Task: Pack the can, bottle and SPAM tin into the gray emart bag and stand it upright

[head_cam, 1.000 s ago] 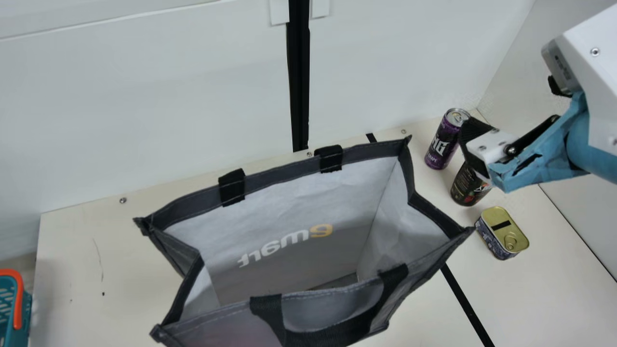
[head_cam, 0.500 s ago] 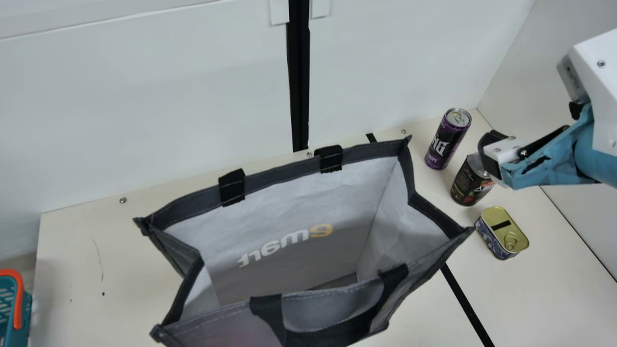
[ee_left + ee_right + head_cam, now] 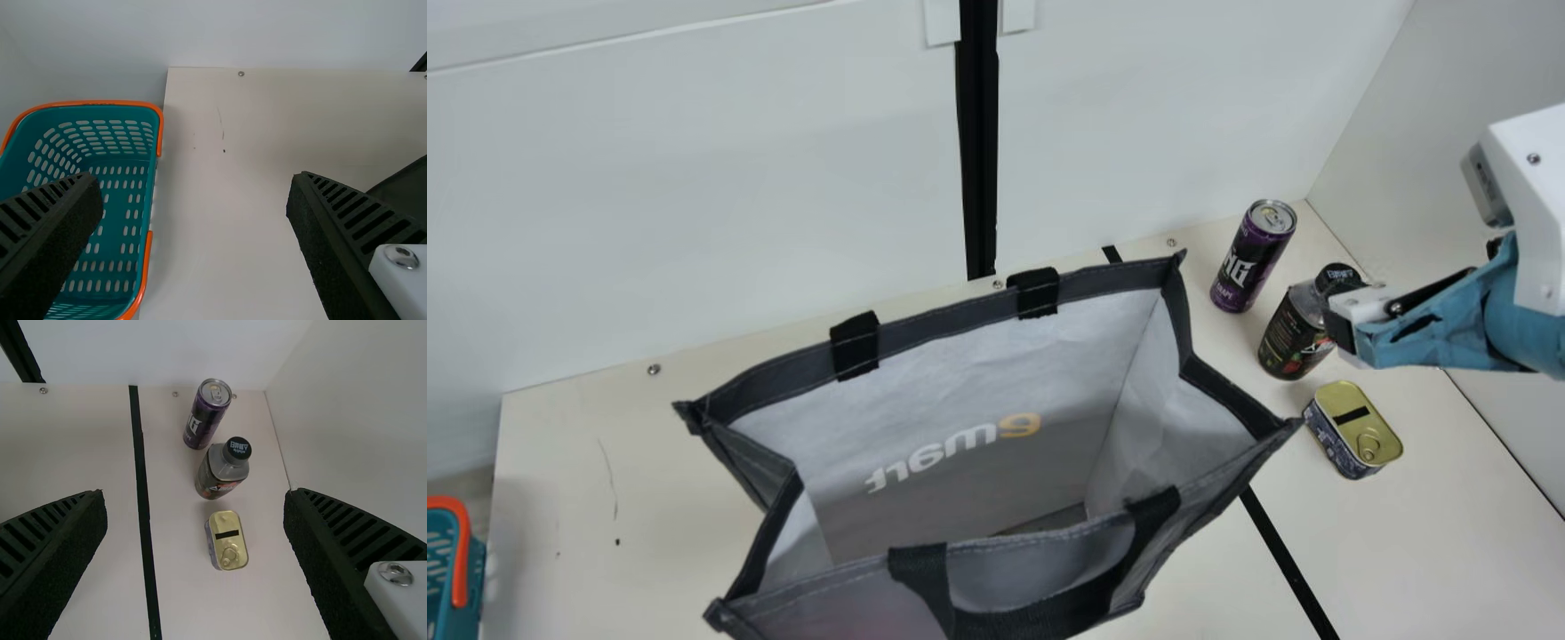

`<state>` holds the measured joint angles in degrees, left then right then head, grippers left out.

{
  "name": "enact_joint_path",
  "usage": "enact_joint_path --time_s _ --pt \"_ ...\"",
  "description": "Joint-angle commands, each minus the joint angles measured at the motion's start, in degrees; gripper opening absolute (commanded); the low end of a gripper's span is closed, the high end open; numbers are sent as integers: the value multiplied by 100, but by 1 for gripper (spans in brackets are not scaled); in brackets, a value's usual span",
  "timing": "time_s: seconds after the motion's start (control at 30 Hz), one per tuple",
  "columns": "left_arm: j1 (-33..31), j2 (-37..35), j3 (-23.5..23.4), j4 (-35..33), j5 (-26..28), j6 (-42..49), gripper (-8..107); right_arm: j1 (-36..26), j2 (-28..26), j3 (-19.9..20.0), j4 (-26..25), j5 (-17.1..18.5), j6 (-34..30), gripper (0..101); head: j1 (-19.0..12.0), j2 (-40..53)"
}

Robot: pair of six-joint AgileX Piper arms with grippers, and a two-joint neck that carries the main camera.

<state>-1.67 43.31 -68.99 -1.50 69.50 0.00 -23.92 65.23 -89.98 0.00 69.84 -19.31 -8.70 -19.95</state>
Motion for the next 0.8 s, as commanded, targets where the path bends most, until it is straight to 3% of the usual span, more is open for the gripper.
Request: enact_joint_path --time_s 0.0,0.77 --pt "0 0 0 0 0 0 90 -28 -19 89 28 6 22 95 -130 -5" --pt "0 0 0 0 0 0 90 -62 -55 194 73 3 39 95 -130 -5"
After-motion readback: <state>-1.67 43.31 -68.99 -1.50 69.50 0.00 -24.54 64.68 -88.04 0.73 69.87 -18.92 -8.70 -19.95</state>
